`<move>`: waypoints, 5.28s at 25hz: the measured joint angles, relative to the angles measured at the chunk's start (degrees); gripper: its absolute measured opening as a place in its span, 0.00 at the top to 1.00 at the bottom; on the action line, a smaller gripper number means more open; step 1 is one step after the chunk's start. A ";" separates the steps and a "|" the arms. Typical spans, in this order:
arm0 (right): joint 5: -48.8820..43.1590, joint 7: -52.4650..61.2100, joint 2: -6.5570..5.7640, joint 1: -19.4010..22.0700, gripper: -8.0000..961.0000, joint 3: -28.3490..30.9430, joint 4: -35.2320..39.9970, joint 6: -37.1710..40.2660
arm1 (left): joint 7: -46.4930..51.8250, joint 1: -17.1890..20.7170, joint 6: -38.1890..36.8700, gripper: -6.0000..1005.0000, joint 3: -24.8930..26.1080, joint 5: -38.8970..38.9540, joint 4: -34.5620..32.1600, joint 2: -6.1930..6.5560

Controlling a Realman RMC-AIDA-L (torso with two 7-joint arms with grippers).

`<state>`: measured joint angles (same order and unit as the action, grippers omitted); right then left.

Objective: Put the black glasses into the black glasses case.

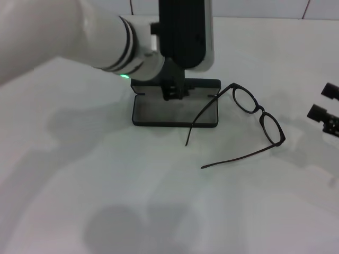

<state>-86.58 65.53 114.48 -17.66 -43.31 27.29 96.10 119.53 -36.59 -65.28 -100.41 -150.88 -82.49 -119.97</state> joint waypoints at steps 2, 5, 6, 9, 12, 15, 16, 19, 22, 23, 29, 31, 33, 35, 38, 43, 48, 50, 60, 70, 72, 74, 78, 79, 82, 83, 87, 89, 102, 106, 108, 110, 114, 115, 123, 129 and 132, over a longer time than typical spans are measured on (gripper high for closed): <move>-0.89 2.59 -0.73 -1.11 0.21 -0.30 1.77 -2.14 | -0.43 0.91 -2.12 0.63 2.04 2.51 -2.73 0.06; -5.79 10.24 -1.26 -3.64 0.21 -0.44 6.74 -6.60 | -1.26 3.66 -3.35 0.63 5.03 6.29 -7.44 0.07; -8.81 14.08 -1.29 -4.64 0.21 -0.46 9.25 -8.39 | -1.49 4.69 -3.41 0.63 5.89 7.77 -8.96 0.08; -20.00 26.66 -0.76 -7.75 0.21 -0.50 17.77 -11.76 | -2.64 7.81 -3.50 0.63 8.36 14.56 -12.03 0.09; -29.98 37.24 -0.10 -12.19 0.22 -0.57 23.25 -11.86 | -5.74 10.81 -4.02 0.63 12.36 25.45 -12.31 0.09; -37.18 45.75 -0.21 -17.46 0.22 -1.39 24.36 -10.43 | -11.29 13.22 -8.04 0.64 17.66 39.67 -9.38 0.14; -39.68 48.62 -0.33 -19.62 0.22 -2.22 24.38 -10.01 | -13.76 13.96 -10.54 0.64 20.21 45.49 -7.22 0.16; -46.17 56.04 -0.42 -24.75 0.22 -5.29 24.06 -9.29 | -19.84 15.04 -16.72 0.64 25.30 57.44 -0.70 0.17; -52.26 61.73 -0.15 -28.96 0.22 -7.56 23.33 -9.08 | -26.20 15.31 -20.47 0.65 28.52 63.42 7.42 0.18; -54.55 63.33 -0.01 -30.55 0.22 -7.92 22.56 -9.03 | -28.21 15.50 -20.92 0.65 29.08 64.36 10.15 0.18; -65.06 68.25 0.25 -41.50 0.22 -7.65 12.32 -10.17 | -33.59 16.69 -21.14 0.82 29.14 64.56 14.98 0.26; -67.16 69.06 0.39 -43.45 0.24 -7.59 10.22 -10.72 | -35.17 16.83 -21.21 0.84 28.99 64.55 15.68 0.27; -68.57 69.99 0.69 -44.57 0.26 -7.70 9.68 -11.05 | -36.57 16.88 -21.29 0.86 28.90 64.55 16.25 0.27; -69.22 70.95 0.89 -44.94 0.27 -8.20 9.66 -11.36 | -37.46 16.85 -21.48 0.86 28.88 64.42 16.54 0.27; -70.01 71.81 0.94 -45.17 0.30 -8.55 9.16 -12.06 | -38.70 16.74 -21.78 0.86 28.76 64.24 16.67 0.27; -70.37 71.91 0.99 -45.48 0.31 -8.59 6.38 -14.90 | -39.85 16.62 -21.84 0.86 28.54 64.25 17.08 0.23; -70.18 71.73 1.29 -45.37 0.35 -9.53 5.38 -17.06 | -40.31 16.37 -21.87 0.87 28.51 64.33 18.06 0.30; -70.08 71.62 1.37 -45.22 0.38 -9.75 5.37 -17.58 | -40.41 16.44 -21.88 0.87 28.51 64.35 18.14 0.29; -69.16 71.24 1.55 -44.62 0.53 -10.41 4.29 -19.74 | -40.49 16.75 -21.91 0.88 28.52 64.72 19.42 0.21; -66.72 71.19 1.53 -44.56 0.56 -13.22 3.03 -22.44 | -41.80 16.95 -21.91 0.89 28.52 64.91 19.97 0.18; -66.47 71.19 1.53 -44.56 0.58 -13.21 3.03 -22.53 | -41.90 16.96 -21.91 0.89 28.52 64.92 20.45 0.18; -66.17 71.16 1.53 -44.56 0.60 -13.20 3.03 -22.54 | -42.02 16.89 -21.91 0.89 28.52 64.92 20.89 0.18; -66.07 71.11 1.53 -44.56 0.65 -13.20 2.75 -22.55 | -42.08 16.78 -21.91 0.89 28.52 64.92 21.14 0.18; -66.06 71.09 1.58 -44.56 0.66 -13.20 2.55 -22.58 | -42.13 16.78 -21.91 0.89 28.52 64.92 21.14 0.18; -66.00 71.06 1.66 -44.56 0.70 -13.20 2.38 -22.65 | -42.47 16.77 -21.91 0.90 28.52 64.92 21.14 0.18; -65.96 71.06 1.68 -44.56 0.72 -13.20 2.30 -22.67 | -42.55 16.79 -21.91 0.90 28.52 64.92 21.14 0.18; -65.44 71.05 1.70 -44.56 0.77 -13.23 1.78 -22.91 | -42.62 16.85 -21.91 0.90 28.52 64.92 21.14 0.18; -65.33 71.05 1.71 -44.44 0.79 -13.44 1.72 -23.15 | -42.62 16.88 -21.91 0.90 28.52 64.92 21.14 0.18; -63.03 70.77 1.71 -39.95 0.88 -15.63 6.44 -21.48 | -42.62 16.99 -21.91 0.91 28.64 64.92 21.89 0.18; -58.15 70.80 1.71 -35.13 0.88 -18.55 13.43 -17.72 | -42.62 17.00 -21.91 0.91 28.91 64.97 21.94 0.18; -55.80 70.88 1.71 -32.34 0.88 -19.55 17.33 -15.61 | -42.62 16.92 -21.91 0.92 29.06 65.03 21.95 0.18; -53.90 70.90 1.71 -29.72 0.88 -20.25 20.85 -13.66 | -42.60 16.74 -21.91 0.92 29.12 65.10 21.95 0.18; -49.68 70.88 1.63 -23.73 0.88 -21.64 27.91 -10.10 | -42.38 16.41 -21.84 0.92 29.30 66.54 21.95 0.25; -48.52 70.80 1.57 -22.46 0.88 -22.15 29.23 -9.72 | -42.33 16.40 -21.83 0.92 29.47 67.27 21.96 0.27; -34.70 62.45 1.50 -6.07 0.88 -25.05 43.88 -8.53 | -39.18 15.97 -22.49 0.93 30.12 74.03 23.58 0.34; -13.62 42.77 1.40 1.06 0.88 -25.06 42.06 -8.49 | -38.29 11.88 -31.37 0.93 30.08 77.55 30.38 0.36; -6.00 33.53 1.38 2.16 0.88 -25.07 37.90 -8.27 | -38.27 8.78 -36.25 0.94 30.01 79.87 35.61 0.36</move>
<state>-92.58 99.06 115.86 -15.51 -68.38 65.18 87.83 81.25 -27.81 -101.52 -70.40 -71.01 -46.88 -119.62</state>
